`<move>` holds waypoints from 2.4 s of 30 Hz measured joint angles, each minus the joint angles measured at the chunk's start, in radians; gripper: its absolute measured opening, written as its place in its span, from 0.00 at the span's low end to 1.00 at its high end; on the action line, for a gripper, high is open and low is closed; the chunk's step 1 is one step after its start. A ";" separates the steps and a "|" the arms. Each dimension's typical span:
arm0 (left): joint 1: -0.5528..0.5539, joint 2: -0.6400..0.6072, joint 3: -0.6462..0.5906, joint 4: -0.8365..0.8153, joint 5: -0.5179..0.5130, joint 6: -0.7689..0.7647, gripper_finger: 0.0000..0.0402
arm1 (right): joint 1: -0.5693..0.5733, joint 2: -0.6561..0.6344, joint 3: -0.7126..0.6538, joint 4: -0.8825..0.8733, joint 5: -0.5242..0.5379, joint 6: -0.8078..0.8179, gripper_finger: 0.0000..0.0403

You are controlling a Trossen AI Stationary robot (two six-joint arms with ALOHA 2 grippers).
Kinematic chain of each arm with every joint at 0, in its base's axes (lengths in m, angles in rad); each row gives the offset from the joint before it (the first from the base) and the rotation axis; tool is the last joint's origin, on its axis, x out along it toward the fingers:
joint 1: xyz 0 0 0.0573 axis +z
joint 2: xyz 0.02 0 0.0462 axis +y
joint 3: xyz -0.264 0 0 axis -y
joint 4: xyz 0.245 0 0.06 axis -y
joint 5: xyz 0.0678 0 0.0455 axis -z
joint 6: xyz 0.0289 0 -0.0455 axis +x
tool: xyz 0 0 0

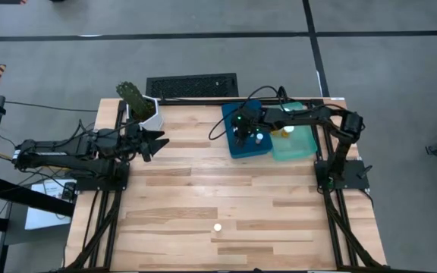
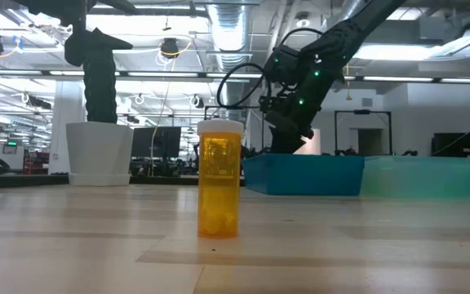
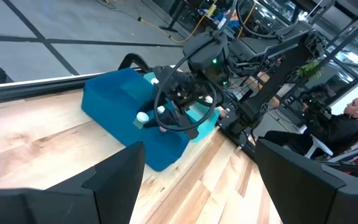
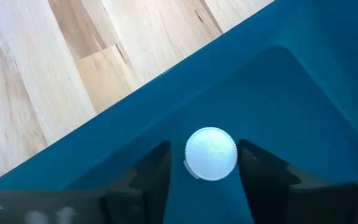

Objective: Pick and place medicine bottles into bin by pill shape (circle, oval)
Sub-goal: Put the yellow tablet bottle into the dark blue bin, then put the orange tablet bottle into the dark blue bin

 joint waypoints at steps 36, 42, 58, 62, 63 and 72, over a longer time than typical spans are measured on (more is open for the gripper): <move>0.000 0.000 0.000 -0.002 0.000 0.014 0.74 | 0.608 -0.377 0.077 -0.133 0.002 0.158 0.58; 0.000 0.000 0.000 -0.005 0.001 0.010 0.74 | 0.809 -0.216 0.072 0.072 0.108 0.151 0.58; 0.000 0.000 0.000 -0.031 0.007 -0.003 0.74 | 0.907 0.117 0.100 0.401 0.104 0.150 0.58; 0.000 0.000 0.000 -0.031 0.007 -0.003 0.74 | 0.913 0.164 0.112 0.411 0.103 0.155 0.58; 0.000 0.000 0.000 -0.031 0.007 -0.003 0.74 | 0.911 0.176 0.115 0.418 0.104 0.161 0.58; 0.000 0.000 0.000 -0.031 0.008 -0.004 0.74 | 0.892 0.186 0.114 0.394 0.109 0.194 0.58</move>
